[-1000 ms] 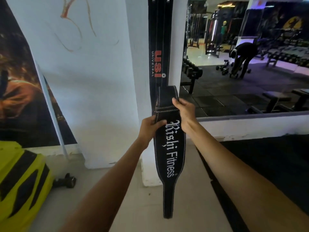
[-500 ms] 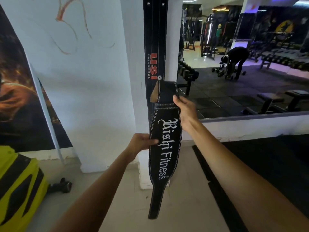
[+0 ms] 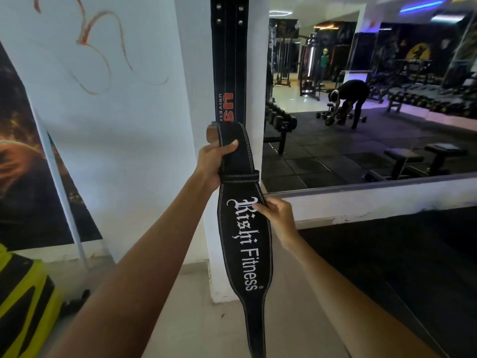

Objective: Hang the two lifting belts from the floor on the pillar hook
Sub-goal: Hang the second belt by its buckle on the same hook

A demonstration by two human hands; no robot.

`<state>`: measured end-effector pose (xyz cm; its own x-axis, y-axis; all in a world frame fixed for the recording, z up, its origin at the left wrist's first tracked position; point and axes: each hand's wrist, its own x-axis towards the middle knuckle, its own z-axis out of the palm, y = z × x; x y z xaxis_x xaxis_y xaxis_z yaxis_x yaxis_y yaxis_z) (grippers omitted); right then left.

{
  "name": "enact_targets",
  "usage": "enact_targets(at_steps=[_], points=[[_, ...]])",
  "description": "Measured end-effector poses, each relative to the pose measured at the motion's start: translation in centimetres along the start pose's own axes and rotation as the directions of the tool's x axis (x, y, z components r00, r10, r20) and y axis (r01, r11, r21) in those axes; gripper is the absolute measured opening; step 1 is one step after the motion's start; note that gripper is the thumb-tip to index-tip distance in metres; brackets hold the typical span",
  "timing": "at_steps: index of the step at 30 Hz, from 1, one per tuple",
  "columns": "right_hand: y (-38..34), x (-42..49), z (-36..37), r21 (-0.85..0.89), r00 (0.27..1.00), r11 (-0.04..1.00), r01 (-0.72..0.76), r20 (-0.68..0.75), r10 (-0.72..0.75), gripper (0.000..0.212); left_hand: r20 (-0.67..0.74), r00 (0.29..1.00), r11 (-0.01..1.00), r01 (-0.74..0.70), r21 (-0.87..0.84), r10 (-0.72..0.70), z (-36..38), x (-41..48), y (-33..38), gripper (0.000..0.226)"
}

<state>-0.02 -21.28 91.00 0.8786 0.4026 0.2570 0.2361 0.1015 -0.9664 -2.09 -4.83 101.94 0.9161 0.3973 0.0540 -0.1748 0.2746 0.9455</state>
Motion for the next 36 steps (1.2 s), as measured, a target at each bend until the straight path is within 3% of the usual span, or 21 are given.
enact_targets(at_steps=[4,5,7,10,14,17,19,21,25,30,36], points=[[1.9,-0.8,-1.6,-0.174,0.966,0.966,-0.194,0.141,0.219,0.041,0.106,0.994,0.999,-0.014,0.045,0.009,-0.7,-0.4,-0.2,0.036],[1.1,-0.6,-1.5,-0.166,0.958,0.963,-0.214,0.159,0.240,0.055,0.141,0.990,0.999,-0.024,0.047,0.017,-1.0,-0.4,-0.4,0.034],[-2.0,1.4,-0.7,0.012,0.970,0.976,-0.217,0.117,0.214,0.071,0.201,0.978,0.996,-0.065,0.067,0.050,-1.6,-0.4,-0.8,0.026],[-8.4,6.5,0.9,0.277,0.987,0.948,-0.159,0.030,0.156,0.054,0.298,0.953,0.984,-0.106,0.144,0.059,-2.0,-0.7,-1.7,0.022],[-11.1,9.9,2.9,0.339,0.973,0.922,-0.184,-0.073,0.221,0.010,0.321,0.947,0.980,-0.053,0.193,-0.012,-2.5,-1.1,-2.8,0.023],[-10.5,9.9,4.7,0.391,0.976,0.909,-0.146,-0.090,0.196,0.029,0.150,0.988,0.984,-0.057,0.169,0.031,-2.7,0.2,-1.1,0.022],[-9.8,9.5,6.0,0.320,0.991,0.942,-0.104,-0.043,0.124,0.031,0.045,0.990,0.974,-0.141,0.179,0.135,-2.8,1.3,0.8,0.022],[-9.6,9.6,7.0,0.307,0.997,0.950,-0.064,-0.027,0.076,0.032,0.028,0.973,0.950,-0.231,0.209,0.231,-3.0,2.3,1.9,0.018],[-12.1,12.3,8.2,0.343,0.997,0.939,-0.026,-0.059,0.049,0.067,0.086,0.960,0.941,-0.279,0.193,0.267,-2.8,3.6,2.5,0.017],[-14.6,17.2,7.5,0.359,0.986,0.933,-0.033,-0.143,0.090,0.046,0.045,0.972,0.954,-0.234,0.189,0.229,-0.2,7.1,5.3,0.027],[-15.6,23.3,6.6,0.332,0.988,0.932,0.143,-0.096,-0.118,0.021,0.017,0.981,0.949,-0.193,0.250,0.195,2.5,13.6,11.1,0.054]])
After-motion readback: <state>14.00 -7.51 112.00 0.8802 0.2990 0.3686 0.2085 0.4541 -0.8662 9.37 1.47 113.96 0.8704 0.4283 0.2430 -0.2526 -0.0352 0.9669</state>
